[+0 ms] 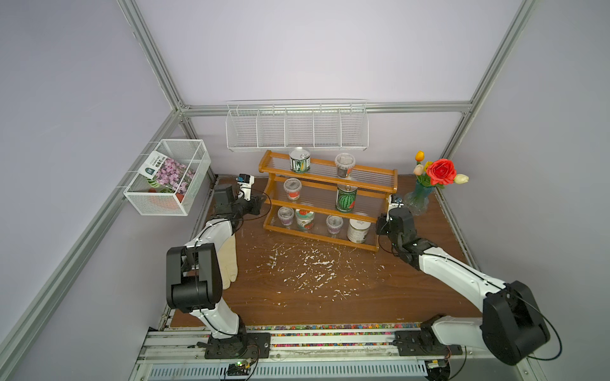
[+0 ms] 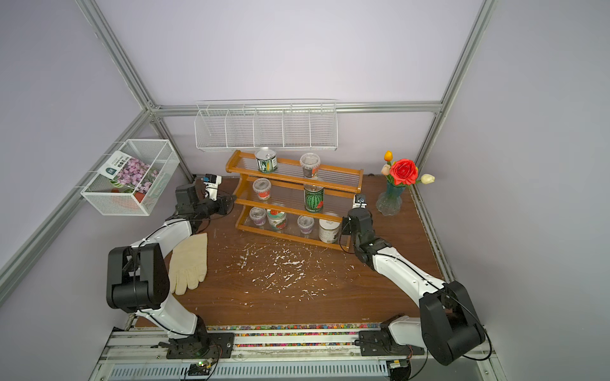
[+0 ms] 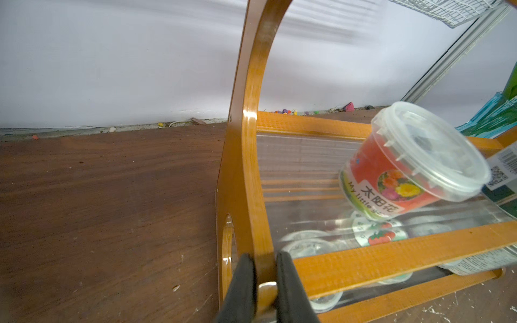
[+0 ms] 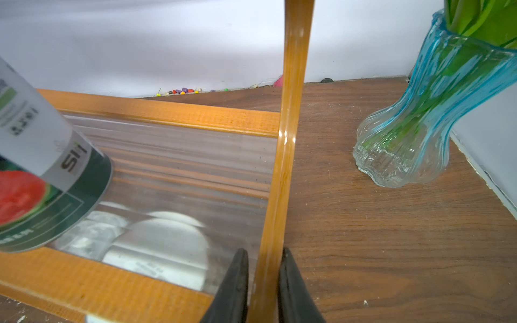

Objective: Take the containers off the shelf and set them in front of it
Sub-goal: Adjust the shelf at the center of the board.

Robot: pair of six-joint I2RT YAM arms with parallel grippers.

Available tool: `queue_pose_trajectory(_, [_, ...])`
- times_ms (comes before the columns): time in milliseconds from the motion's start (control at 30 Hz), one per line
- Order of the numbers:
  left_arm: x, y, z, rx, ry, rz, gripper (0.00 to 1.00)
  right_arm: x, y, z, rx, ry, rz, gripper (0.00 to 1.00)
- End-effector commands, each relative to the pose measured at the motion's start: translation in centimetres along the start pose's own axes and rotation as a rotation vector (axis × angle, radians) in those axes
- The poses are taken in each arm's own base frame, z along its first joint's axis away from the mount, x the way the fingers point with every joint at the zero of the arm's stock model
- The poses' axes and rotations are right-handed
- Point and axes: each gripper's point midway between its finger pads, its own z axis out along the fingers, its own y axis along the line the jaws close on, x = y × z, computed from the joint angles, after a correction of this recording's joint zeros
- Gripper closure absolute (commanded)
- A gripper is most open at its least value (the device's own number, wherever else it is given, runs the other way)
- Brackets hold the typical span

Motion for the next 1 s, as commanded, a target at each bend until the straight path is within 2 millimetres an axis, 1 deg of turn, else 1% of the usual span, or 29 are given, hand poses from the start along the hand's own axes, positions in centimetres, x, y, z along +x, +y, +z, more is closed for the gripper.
queue_pose_trajectory(0, [-0.7, -2.4, -1.5, 0.06, -0.039, 0.011, 1.0, 0.0, 0.2, -0.2, -0.05, -0.002, -0.084, 0.97])
queue_pose_trajectory(100, [-0.3, -3.1, -2.2, 0.051, -0.042, 0.008, 1.0, -0.7, -0.1, 0.0, -0.095, -0.011, -0.086, 0.97])
queue_pose_trajectory(233, [0.6, -4.5, -3.0, 0.031, -0.042, 0.007, 1.0, -1.7, -0.7, 0.4, -0.162, -0.038, -0.087, 0.96])
queue_pose_trajectory(367, [2.0, -5.9, -3.8, -0.001, -0.065, -0.004, 1.0, -2.9, -1.1, 1.3, -0.212, -0.055, -0.123, 0.96])
queue_pose_trajectory(467, [2.8, -6.3, -4.3, -0.022, -0.089, -0.022, 1.0, -3.5, -1.2, 2.3, -0.237, -0.068, -0.127, 0.96])
queue_pose_trajectory(567, [3.5, -6.1, -4.6, -0.045, -0.11, -0.034, 1.0, -3.8, -0.7, 3.3, -0.268, -0.072, -0.129, 0.95])
queue_pose_trajectory(700, [4.1, -5.4, -4.2, -0.075, -0.088, -0.016, 0.97, -4.0, -0.5, 4.3, -0.269, -0.081, -0.095, 0.95])
queue_pose_trajectory(767, [4.0, -5.0, -4.0, -0.085, -0.086, 0.002, 0.96, -4.1, -0.3, 4.3, -0.266, -0.082, -0.096, 0.95])
queue_pose_trajectory(867, [3.6, -4.2, -3.9, -0.121, -0.097, 0.013, 0.96, -3.7, 0.1, 4.5, -0.25, -0.079, -0.109, 0.94])
queue_pose_trajectory(967, [3.4, -3.8, -3.7, -0.119, -0.087, 0.013, 0.95, -3.4, 0.1, 4.8, -0.233, -0.078, -0.099, 0.92])
